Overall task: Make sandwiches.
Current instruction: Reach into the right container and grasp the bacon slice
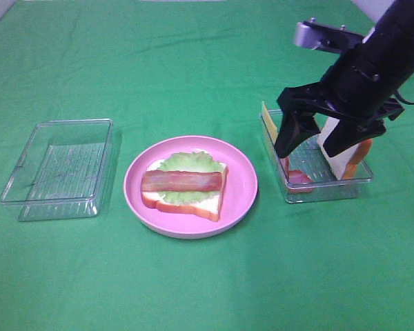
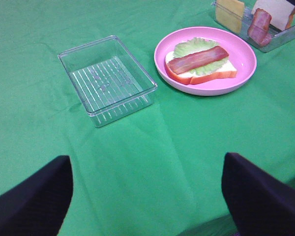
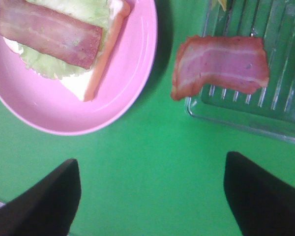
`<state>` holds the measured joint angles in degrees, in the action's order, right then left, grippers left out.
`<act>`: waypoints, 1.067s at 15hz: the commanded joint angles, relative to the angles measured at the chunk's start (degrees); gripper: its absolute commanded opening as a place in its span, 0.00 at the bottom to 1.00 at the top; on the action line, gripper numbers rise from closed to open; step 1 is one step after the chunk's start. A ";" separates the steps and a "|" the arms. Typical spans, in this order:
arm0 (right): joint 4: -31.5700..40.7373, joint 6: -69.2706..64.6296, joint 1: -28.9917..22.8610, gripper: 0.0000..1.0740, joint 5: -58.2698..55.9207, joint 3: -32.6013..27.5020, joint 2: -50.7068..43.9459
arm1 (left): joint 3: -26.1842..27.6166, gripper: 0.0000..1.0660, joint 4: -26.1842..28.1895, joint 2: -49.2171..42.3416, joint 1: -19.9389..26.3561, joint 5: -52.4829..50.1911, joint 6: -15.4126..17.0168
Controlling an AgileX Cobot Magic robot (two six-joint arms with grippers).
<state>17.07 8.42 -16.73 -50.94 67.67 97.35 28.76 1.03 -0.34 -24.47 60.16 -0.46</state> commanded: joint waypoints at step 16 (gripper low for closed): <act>-6.70 -5.79 -0.69 0.18 -0.11 14.32 18.68 | -0.11 0.74 0.06 -1.09 -0.06 -0.69 0.46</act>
<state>10.77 3.38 -17.36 -50.94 81.65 115.91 28.76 1.03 -0.34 -24.47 60.16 -0.46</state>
